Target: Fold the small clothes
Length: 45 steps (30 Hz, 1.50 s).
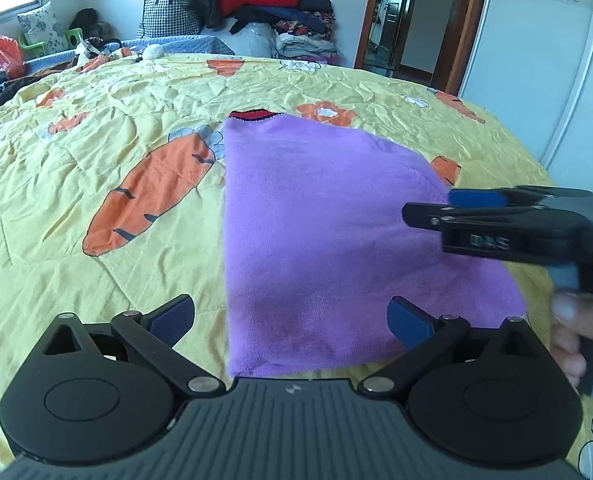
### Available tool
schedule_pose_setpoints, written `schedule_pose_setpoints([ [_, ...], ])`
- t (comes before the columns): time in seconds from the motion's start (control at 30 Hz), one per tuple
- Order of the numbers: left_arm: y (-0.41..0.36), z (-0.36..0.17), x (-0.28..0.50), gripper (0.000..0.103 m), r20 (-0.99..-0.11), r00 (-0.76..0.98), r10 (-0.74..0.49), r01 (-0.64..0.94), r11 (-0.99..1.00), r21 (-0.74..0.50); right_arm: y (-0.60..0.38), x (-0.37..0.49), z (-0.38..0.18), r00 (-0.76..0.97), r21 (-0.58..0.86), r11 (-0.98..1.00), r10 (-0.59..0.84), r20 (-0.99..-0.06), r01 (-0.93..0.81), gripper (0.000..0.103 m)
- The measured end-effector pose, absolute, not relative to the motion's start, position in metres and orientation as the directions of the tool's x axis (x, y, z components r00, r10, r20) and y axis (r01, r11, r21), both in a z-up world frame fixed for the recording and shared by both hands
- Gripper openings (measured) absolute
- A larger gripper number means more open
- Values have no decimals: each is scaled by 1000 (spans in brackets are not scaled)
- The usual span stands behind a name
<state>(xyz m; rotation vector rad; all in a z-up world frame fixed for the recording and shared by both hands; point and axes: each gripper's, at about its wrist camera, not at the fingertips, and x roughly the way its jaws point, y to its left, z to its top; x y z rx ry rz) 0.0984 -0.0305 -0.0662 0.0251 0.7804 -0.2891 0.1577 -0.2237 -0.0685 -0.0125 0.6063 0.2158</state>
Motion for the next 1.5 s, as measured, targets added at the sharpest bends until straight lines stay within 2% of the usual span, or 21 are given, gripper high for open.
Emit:
schedule_pose_setpoints([
  [0.03,-31,-67,98,102,-697,672,-250,266,960,-88,-224,155,-71,804,44,978,192,-563,-203,68],
  [0.07,-31,-67,97,102,-697,672,-250,265,960,-88,-222,156,-76,796,7,983,155,-585,-186,79],
  [0.1,-32,-67,96,103,-698,671,-250,265,960,-89,-222,163,-87,769,-33,985,113,-629,-172,83],
  [0.13,-32,-68,95,103,-702,667,-251,268,959,-88,-225,165,-95,742,-27,986,106,-662,-166,83],
  [0.23,-31,-70,81,103,-699,678,-227,274,961,-46,-244,133,-90,777,67,992,129,-617,-111,83],
  [0.37,-15,-85,66,103,-721,672,-170,211,977,-33,-261,83,-98,758,147,989,115,-642,-26,83],
  [0.43,-7,-93,61,103,-733,661,-158,178,983,-51,-264,61,-104,754,152,988,75,-652,33,86],
  [0.5,-2,-101,60,103,-747,649,-146,149,987,-64,-264,49,-110,748,163,986,75,-660,44,95],
  [0.67,-4,-107,57,103,-730,677,-91,98,995,-33,-244,48,-115,746,92,995,37,-665,33,102],
  [0.77,-14,-108,58,103,-732,680,-48,78,997,8,-228,51,-116,744,59,998,56,-666,-23,103],
  [0.97,-28,-105,71,103,-767,635,-85,146,989,12,-213,64,-117,736,34,998,58,-674,-47,103],
  [1.2,-31,-105,77,103,-783,618,-76,139,990,14,-207,63,-119,747,27,998,55,-663,-50,103],
  [1.5,-27,-109,71,103,-735,671,-97,147,989,3,-206,73,-119,748,35,999,35,-663,-16,103],
])
